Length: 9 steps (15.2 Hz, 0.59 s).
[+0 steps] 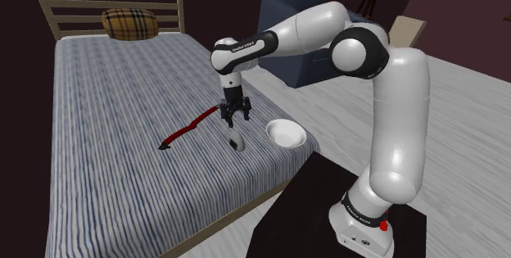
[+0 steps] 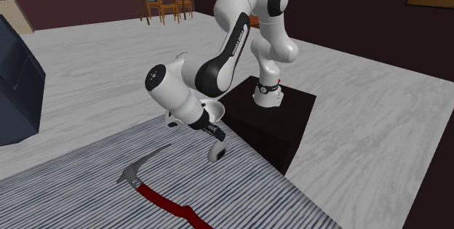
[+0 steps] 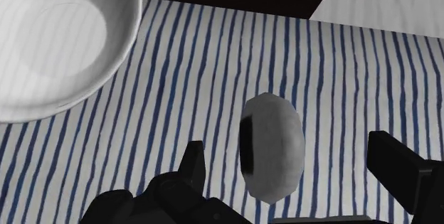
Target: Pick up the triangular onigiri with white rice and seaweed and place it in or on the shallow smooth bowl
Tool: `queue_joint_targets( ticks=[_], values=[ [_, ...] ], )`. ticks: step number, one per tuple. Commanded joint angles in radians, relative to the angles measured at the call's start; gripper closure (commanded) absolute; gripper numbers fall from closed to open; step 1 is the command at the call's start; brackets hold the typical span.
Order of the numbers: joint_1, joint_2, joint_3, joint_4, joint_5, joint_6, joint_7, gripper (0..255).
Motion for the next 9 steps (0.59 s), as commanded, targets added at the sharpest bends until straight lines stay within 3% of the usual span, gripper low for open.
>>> queue_joint_targets(
  ticks=[1, 9],
  values=[
    [-0.002, 0.061, 0.002, 0.06, 0.006, -0.016, -0.002, 0],
    [0.004, 0.054, 0.005, -0.05, 0.011, 0.087, -0.007, 0]
  ],
)
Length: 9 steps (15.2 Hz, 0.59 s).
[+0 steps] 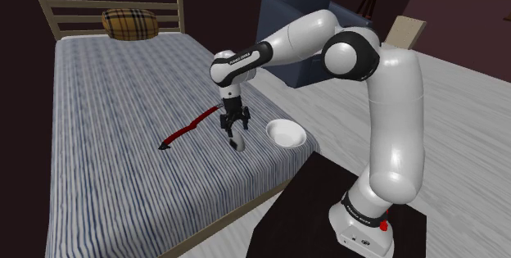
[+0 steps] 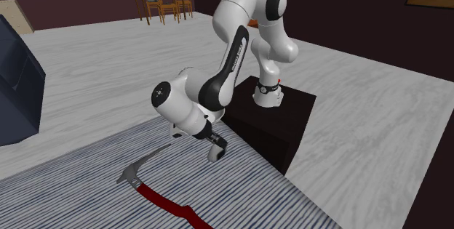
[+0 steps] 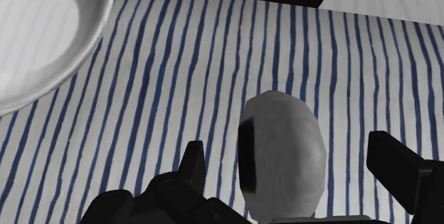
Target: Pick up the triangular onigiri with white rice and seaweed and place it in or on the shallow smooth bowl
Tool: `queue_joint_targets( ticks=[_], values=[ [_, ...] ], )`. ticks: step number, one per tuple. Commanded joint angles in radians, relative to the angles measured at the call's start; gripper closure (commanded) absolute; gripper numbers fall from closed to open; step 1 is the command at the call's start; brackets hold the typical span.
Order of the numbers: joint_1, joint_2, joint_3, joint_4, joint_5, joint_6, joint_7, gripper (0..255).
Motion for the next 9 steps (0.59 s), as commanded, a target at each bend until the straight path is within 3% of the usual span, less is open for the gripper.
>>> queue_joint_targets(
  ticks=[1, 7, 8, 9],
  values=[
    [0.001, -0.002, 0.0, -0.012, 0.001, 0.01, 0.0, 0],
    [0.001, -0.002, 0.0, -0.012, 0.001, 0.01, 0.0, 0],
    [0.001, -0.002, 0.0, -0.012, 0.001, 0.01, 0.0, 255],
    [0.001, -0.002, 0.0, -0.012, 0.001, 0.01, 0.0, 255]
  ],
)
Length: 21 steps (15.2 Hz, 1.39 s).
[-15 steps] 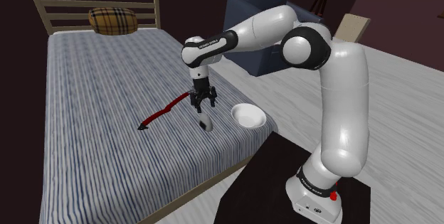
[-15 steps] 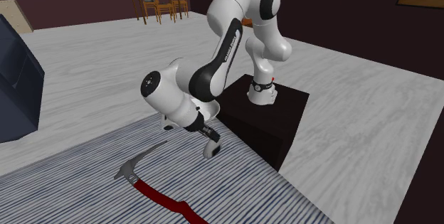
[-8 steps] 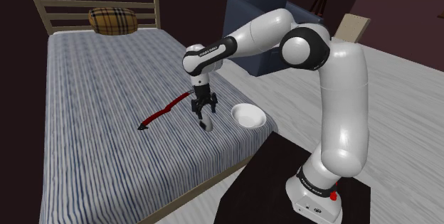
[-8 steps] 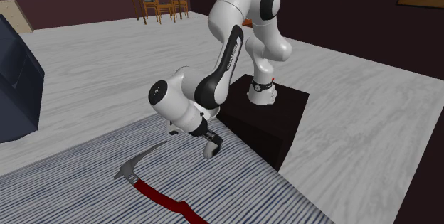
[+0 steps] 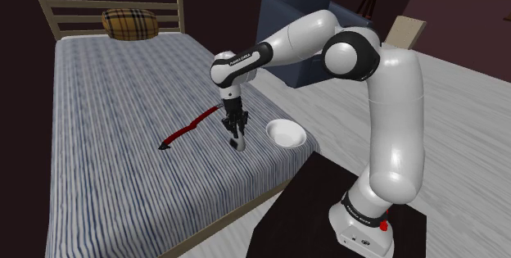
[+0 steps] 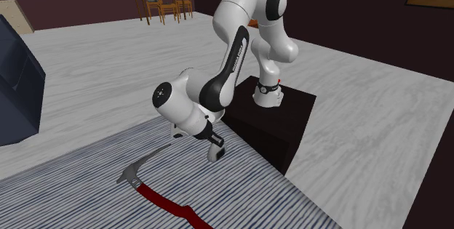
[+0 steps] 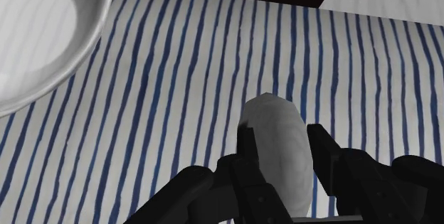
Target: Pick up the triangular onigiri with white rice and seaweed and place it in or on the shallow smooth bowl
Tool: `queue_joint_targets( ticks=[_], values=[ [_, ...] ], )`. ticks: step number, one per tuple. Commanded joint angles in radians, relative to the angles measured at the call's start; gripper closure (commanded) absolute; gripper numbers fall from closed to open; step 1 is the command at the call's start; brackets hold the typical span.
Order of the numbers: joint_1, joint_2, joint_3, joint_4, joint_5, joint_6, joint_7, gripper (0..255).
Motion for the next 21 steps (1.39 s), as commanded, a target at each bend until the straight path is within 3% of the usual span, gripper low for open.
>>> queue_joint_targets(
  ticks=[1, 8, 21],
  values=[
    [0.0, 0.0, 0.0, 0.0, 0.0, 0.0, 0.0, 255],
    [0.0, 0.0, 0.0, 0.0, 0.0, 0.0, 0.0, 255],
    [-0.002, -0.09, 0.0, 0.047, -0.001, -0.136, 0.015, 255]
  ],
)
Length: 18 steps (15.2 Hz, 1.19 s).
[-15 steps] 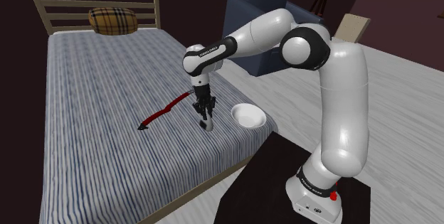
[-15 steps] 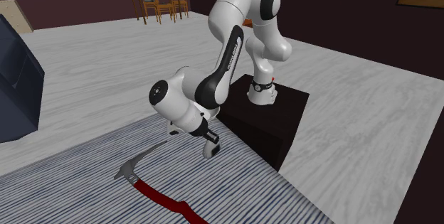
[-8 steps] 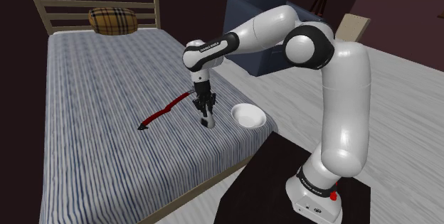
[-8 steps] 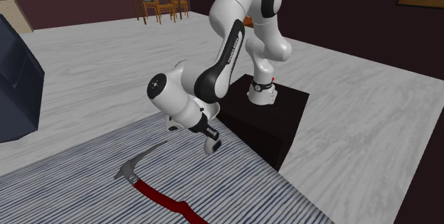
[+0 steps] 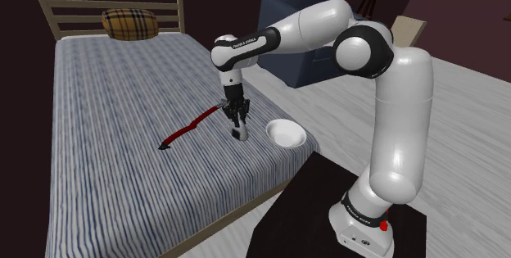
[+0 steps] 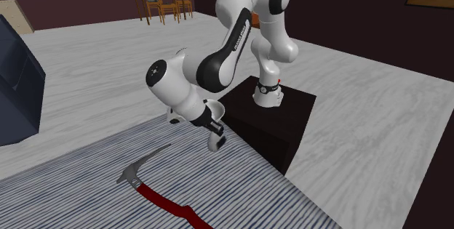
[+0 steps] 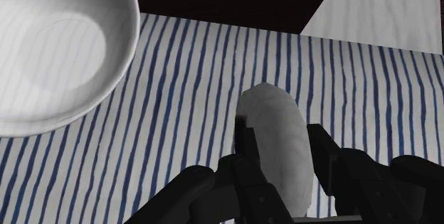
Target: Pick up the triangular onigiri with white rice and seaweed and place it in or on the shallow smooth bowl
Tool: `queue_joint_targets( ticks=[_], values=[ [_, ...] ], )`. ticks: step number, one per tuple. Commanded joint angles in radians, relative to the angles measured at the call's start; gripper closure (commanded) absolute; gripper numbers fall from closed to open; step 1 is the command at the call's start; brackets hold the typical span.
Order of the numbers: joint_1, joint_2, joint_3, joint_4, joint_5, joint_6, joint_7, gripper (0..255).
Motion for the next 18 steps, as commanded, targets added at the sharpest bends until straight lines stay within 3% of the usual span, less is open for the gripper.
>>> queue_joint_targets(
  ticks=[1, 13, 18],
  values=[
    [0.0, -0.016, 0.0, 0.006, 0.0, -0.022, 0.002, 255],
    [-0.003, -0.07, 0.0, 0.083, 0.0, -0.152, 0.016, 255],
    [-0.055, -0.191, -0.037, -0.07, -0.032, -0.13, -0.071, 255]
  ],
)
